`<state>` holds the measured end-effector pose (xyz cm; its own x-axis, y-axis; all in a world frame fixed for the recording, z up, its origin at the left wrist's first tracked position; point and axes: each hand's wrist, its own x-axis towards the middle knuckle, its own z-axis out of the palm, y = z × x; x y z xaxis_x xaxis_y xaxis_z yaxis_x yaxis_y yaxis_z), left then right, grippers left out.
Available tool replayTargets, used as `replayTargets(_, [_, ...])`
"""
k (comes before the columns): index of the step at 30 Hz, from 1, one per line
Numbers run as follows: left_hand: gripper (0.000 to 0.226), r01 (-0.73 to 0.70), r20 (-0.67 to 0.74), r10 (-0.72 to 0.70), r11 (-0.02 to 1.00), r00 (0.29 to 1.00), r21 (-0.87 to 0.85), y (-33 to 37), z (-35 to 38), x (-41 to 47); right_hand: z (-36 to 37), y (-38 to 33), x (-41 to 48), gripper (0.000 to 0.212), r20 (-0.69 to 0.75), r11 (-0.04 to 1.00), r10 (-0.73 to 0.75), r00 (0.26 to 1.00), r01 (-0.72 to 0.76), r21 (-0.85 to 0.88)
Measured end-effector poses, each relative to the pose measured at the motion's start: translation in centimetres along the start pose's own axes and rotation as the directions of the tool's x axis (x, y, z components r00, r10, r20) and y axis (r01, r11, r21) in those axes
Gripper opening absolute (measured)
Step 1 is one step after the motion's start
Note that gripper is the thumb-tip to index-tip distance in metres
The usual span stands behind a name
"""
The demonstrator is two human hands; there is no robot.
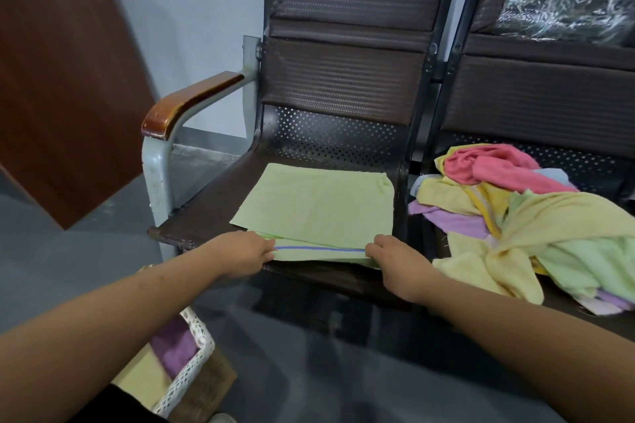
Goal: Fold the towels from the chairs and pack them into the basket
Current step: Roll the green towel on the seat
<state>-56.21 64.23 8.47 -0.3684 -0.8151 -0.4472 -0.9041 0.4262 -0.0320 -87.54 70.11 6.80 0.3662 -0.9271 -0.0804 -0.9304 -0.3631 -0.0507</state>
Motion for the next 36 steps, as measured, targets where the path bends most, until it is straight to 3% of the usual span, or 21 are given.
replayTargets(5, [0.046,-0.008,-0.001,0.008,1.0,1.0,0.02,-0.2,-0.3,-0.1,0.2,0.8,-0.2,0.033,-0.17,0.985,0.115,0.979,-0.134,-0.109])
replayTargets(7, [0.042,-0.031,-0.026,0.032,0.999,0.999,0.03,-0.4,-0.2,0.1,-0.2,0.8,-0.4,0.023,-0.109,0.985,0.128,0.986,-0.139,-0.098])
replayTargets(10, [0.058,-0.041,-0.102,0.038,0.999,0.994,-0.022,-0.6,0.4,0.6,-1.4,0.5,-0.4,0.02,0.153,0.985,0.148,0.977,-0.131,-0.112])
replayTargets(12, [0.06,-0.039,-0.169,0.025,0.996,0.985,-0.081,-0.3,0.3,1.0,-1.9,0.2,0.4,0.018,0.105,0.976,0.216,0.971,-0.213,-0.033])
replayTargets(15, [0.031,-0.03,-0.274,0.012,0.998,0.962,-0.061,-0.3,-0.6,2.2,-1.8,0.4,2.6,0.02,-0.041,0.95,0.295,0.955,-0.288,0.122])
replayTargets(17, [0.022,-0.012,-0.297,-0.002,0.999,0.955,-0.045,-0.5,-1.4,3.2,-1.2,0.3,3.7,0.029,0.017,0.952,0.258,0.966,-0.257,0.168])
replayTargets(20, [0.026,0.019,-0.271,-0.031,0.999,0.962,-0.044,-0.7,-1.6,5.1,0.4,0.6,4.9,0.034,0.072,0.96,0.231,0.97,-0.239,0.149])
replayTargets(25, [0.029,0.01,-0.286,0.003,0.999,0.958,0.045,-0.5,0.2,6.5,1.8,1.2,6.0,0.023,0.016,0.973,0.214,0.977,-0.214,0.085])
replayTargets(31, [0.035,-0.048,-0.327,0.096,0.987,0.94,0.152,-1.4,0.6,6.4,2.1,1.7,6.2,0.035,-0.019,0.977,0.137,0.99,-0.132,0.168])
replayTargets(36, [0.017,-0.053,-0.307,0.168,0.935,0.937,0.351,-1.0,1.1,6.9,2.0,1.6,6.6,0.031,-0.027,0.994,0.108,0.994,-0.108,-0.002])
